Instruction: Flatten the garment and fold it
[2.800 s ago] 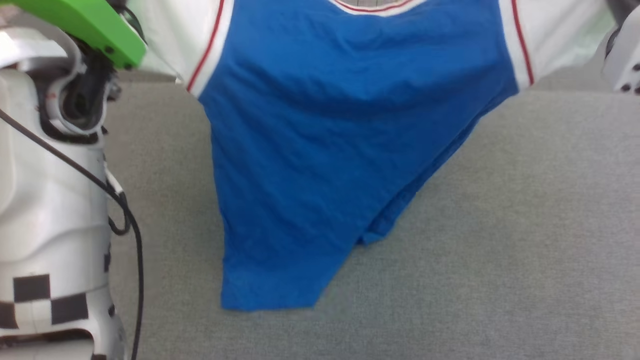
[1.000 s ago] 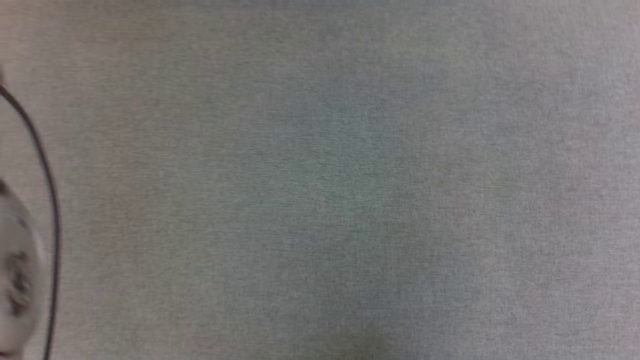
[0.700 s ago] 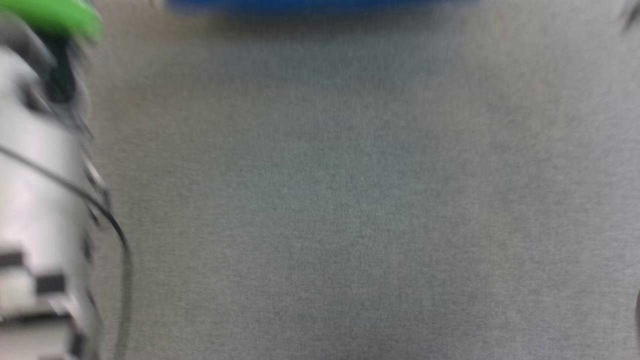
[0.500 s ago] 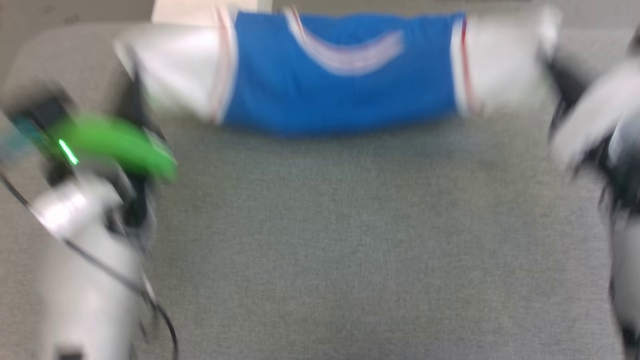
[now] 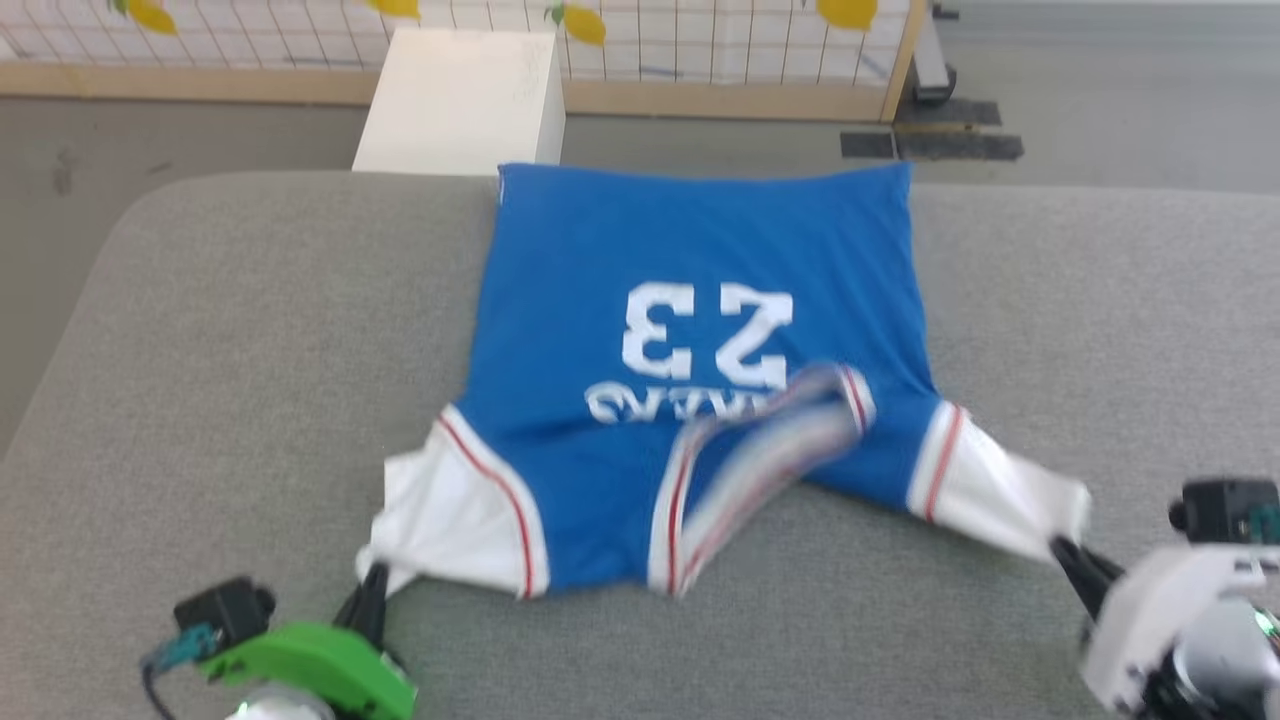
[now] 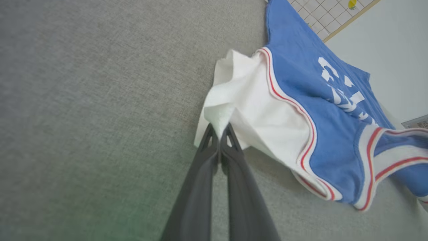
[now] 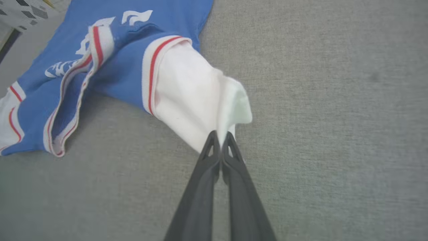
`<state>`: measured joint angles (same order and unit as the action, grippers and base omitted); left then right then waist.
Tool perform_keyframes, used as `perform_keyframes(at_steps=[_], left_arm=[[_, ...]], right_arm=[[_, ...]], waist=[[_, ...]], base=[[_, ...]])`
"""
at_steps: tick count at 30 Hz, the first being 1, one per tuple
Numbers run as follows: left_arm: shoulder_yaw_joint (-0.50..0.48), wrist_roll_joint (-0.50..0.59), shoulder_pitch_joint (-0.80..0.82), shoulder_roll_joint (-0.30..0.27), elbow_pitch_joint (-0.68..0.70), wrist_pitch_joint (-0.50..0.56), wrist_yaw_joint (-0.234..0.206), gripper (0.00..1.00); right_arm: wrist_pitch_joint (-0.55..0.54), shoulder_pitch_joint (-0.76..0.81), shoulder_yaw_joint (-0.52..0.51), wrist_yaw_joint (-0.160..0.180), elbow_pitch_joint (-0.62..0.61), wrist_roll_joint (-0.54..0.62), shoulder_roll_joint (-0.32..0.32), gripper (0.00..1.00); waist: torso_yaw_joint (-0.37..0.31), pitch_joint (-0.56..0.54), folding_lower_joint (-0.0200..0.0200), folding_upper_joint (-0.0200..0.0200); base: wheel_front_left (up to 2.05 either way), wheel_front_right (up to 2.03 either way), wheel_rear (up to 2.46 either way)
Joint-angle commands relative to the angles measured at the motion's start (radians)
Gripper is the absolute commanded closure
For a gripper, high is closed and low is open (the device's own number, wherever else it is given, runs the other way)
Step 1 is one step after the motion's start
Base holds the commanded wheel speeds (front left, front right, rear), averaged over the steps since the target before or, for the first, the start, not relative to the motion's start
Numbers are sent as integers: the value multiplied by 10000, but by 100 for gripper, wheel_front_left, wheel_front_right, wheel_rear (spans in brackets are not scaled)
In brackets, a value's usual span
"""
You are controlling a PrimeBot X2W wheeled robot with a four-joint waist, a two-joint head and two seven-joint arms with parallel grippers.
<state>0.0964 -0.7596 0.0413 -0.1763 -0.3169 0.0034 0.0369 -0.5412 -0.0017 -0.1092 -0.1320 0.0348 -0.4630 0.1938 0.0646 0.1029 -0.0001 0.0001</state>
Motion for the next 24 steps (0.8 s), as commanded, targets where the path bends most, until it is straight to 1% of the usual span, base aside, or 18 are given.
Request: perform_keyframes(at_steps=[1, 5, 7, 10, 12, 14, 17, 20, 24], left_arm=[[-88, -45, -354, -148, 131, 169, -177, 100], [-173, 101, -1060, -495, 558, 814, -912, 100], [-177, 365, -1269, -739, 812, 1051, -1343, 100], [-80, 944, -1405, -1133, 1269, 1326, -1959, 100], [111, 1442, -1388, -1421, 1517, 1507, -2279, 100], [334, 1814, -1343, -1611, 1711, 1713, -2467, 100], [572, 2043, -1263, -1688, 1871, 1965, -2582, 100], [692, 2106, -1215, -1644, 1968, 2040, -2649, 100], [753, 2043, -1175, -1560, 2031, 1982, -2596, 100]], right_arm=[[-78, 364, -62, 13, -193, 432, 281, 100], [-365, 1214, -428, 13, -662, 802, 267, 100], [-590, 1505, -560, 13, -915, 905, 242, 100], [-1027, 1687, -439, 13, -1355, 1220, 418, 100], [-1477, 1597, -137, 13, -1579, 1497, 629, 100], [-2104, 1339, 369, 13, -1666, 1751, 874, 100], [-3167, 730, 1249, 13, -1461, 2027, 1261, 100], [-4482, 33, 2162, 13, -894, 2346, 1590, 100], [-5707, -549, 3055, 13, -93, 2367, 1826, 100]], waist=[[-67, -193, 1, -1], [-84, -259, 1, -1], [-89, -268, 1, -1], [-114, -223, 1, -1], [-140, -196, 1, -1], [-202, -160, 1, -1], [-265, -84, 1, -1], [-272, -9, 1, -1], [-164, 62, 1, -1]], base=[[0, 0, 0], [0, 0, 0], [0, 0, 0], [0, 0, 0], [0, 0, 0], [0, 0, 0], [0, 0, 0], [0, 0, 0], [0, 0, 0]])
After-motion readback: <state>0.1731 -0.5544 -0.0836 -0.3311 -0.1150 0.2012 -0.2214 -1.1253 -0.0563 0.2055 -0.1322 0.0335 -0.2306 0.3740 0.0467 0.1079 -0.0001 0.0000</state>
